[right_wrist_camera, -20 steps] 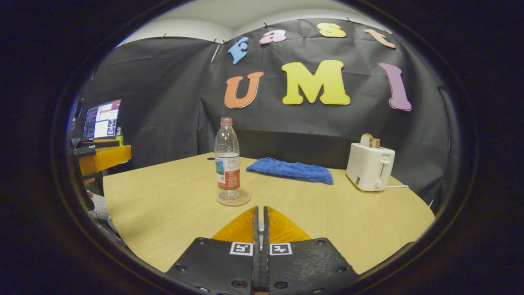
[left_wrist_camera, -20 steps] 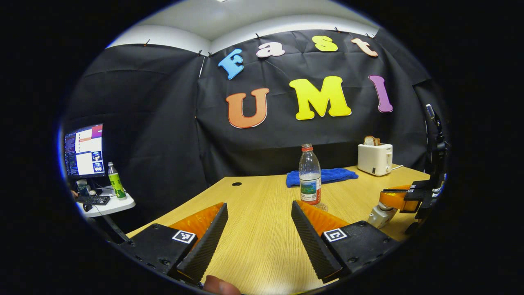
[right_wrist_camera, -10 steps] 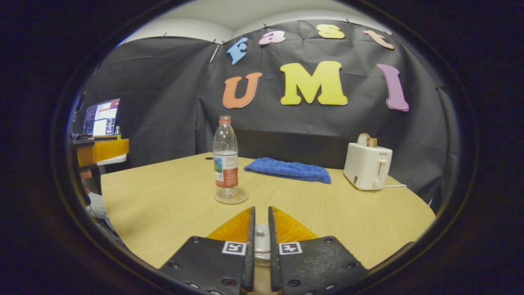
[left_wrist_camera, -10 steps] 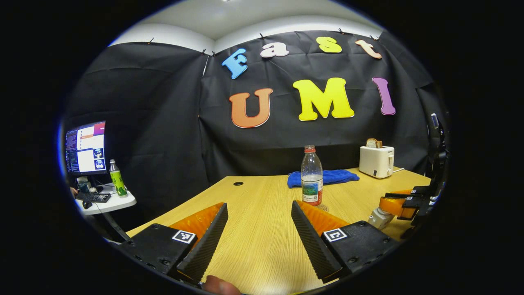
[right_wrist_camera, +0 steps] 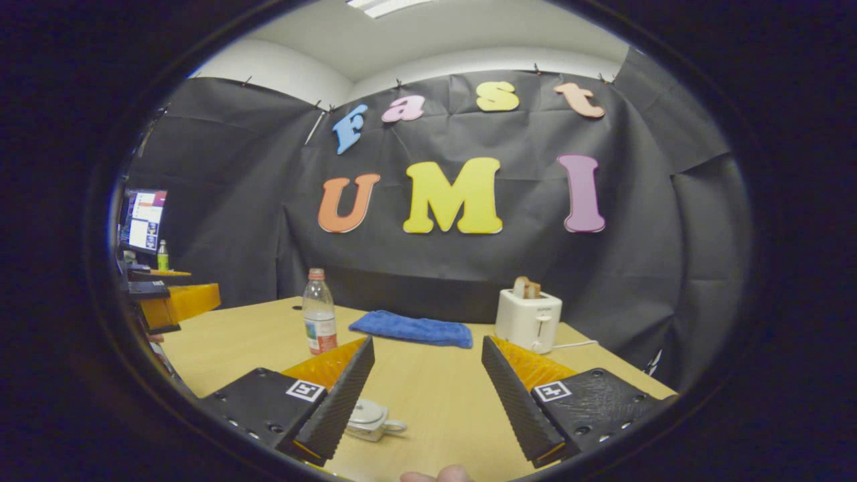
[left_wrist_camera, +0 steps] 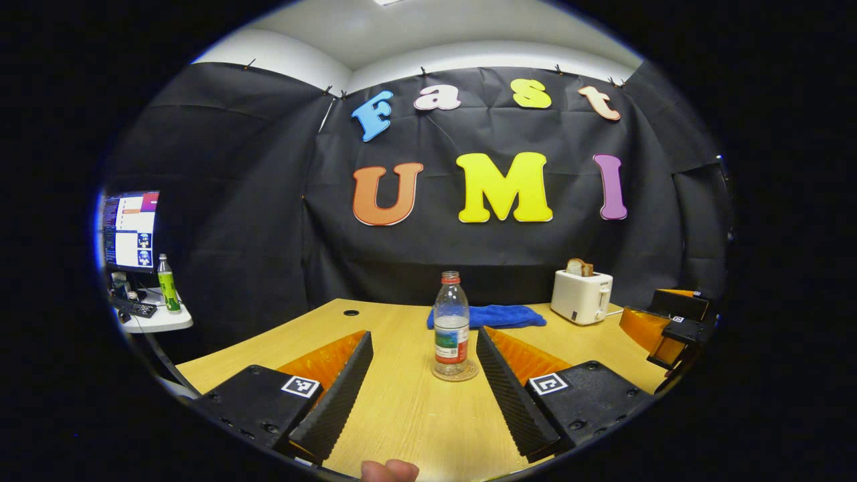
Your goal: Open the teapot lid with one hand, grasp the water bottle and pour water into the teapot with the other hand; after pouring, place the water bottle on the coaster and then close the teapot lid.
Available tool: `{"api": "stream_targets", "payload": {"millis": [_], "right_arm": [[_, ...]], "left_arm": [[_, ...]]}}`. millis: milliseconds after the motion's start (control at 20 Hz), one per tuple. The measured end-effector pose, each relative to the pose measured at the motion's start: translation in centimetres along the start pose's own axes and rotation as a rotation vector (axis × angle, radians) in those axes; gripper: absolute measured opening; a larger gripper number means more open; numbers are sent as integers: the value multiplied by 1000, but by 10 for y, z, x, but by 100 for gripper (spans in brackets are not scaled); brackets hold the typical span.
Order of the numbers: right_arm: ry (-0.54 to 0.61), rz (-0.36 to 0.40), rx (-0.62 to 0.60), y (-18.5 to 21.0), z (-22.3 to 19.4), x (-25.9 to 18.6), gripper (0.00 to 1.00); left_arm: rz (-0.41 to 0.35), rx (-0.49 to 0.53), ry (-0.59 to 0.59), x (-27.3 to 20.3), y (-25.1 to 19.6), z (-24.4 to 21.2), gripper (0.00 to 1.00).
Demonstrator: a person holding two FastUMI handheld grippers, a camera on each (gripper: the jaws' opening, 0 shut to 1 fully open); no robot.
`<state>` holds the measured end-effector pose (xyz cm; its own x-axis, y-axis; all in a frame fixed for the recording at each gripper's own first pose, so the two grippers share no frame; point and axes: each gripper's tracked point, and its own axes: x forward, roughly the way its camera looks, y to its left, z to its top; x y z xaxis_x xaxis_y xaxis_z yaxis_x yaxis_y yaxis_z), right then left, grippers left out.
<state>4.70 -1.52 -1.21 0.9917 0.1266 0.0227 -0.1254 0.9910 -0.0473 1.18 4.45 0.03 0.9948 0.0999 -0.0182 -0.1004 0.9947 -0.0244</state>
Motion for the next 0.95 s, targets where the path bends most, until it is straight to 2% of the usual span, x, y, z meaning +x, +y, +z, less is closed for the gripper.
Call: {"api": "stream_targets", "payload": {"millis": [200, 350, 600, 950], "right_arm": [[-32, -89, -9, -25, 9, -28, 97], [-25, -116, 19, -28, 6, -36, 97], [-22, -119, 51, -17, 7, -38, 97], [-20, -101, -5, 2, 14, -37, 97]], "left_arm": [[-21, 26, -22, -6, -25, 10, 97], [-26, 61, -49, -13, -29, 17, 97], [-26, 59, -50, -12, -22, 16, 97], [-27, 72, -62, -11, -18, 17, 97]]}}
